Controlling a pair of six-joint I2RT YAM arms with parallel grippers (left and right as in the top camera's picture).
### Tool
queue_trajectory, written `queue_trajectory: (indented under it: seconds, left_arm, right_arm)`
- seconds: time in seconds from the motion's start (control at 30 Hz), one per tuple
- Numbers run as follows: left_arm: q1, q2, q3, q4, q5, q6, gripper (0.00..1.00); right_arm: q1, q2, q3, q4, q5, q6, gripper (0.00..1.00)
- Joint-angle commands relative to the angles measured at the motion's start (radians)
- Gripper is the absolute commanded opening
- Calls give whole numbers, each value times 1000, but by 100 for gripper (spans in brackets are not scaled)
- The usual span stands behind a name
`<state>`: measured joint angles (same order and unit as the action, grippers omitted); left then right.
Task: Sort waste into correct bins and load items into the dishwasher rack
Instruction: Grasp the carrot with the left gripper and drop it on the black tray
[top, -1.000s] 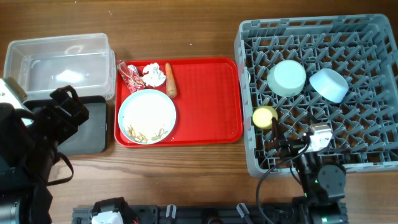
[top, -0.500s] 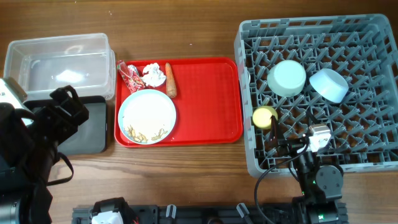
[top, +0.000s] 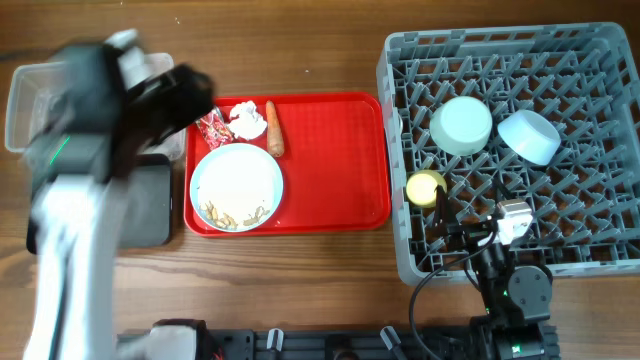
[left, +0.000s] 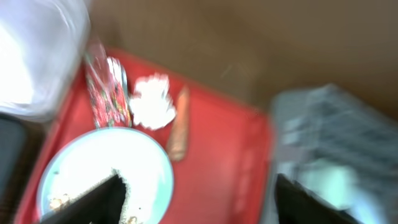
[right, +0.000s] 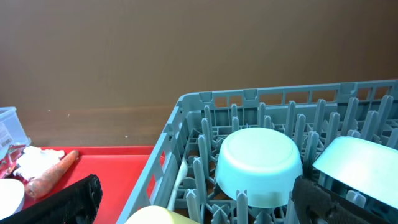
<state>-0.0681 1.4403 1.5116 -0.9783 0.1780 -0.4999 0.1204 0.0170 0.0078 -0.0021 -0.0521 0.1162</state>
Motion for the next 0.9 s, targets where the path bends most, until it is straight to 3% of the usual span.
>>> queue_trajectory:
  seconds: [0.0, 0.13, 0.33, 0.47, 0.57, 0.6, 0.77, 0.87]
  left_arm:
    - [-105, 307, -34, 46, -8, -3, 61]
    - [-188, 526, -34, 156, -32, -3, 60]
    - [-277, 653, -34, 213, -193, -2, 57]
    - [-293, 656, -33, 216, -209, -3, 36]
    - [-281, 602, -16, 188, -193, -7, 17]
    - [-275, 581, -5, 173, -186, -11, 16]
    - [-220, 372, 79, 19, -187, -42, 15]
    - [-120, 185, 80, -165, -307, -201, 17]
  right_arm:
    - [-7, -12, -3, 5, -9, 18, 100]
    - [-7, -12, -3, 5, -9, 18, 100]
    - [-7, -12, -3, 5, -9, 18, 100]
    - [-7, -12, -3, 5, -9, 18, 100]
    - [-7, -12, -3, 5, -9, 18, 100]
    - [-7, -12, -3, 5, -9, 18, 100]
    - [-7, -12, -3, 5, -9, 18, 100]
    - [-7, -12, -3, 5, -9, 18, 100]
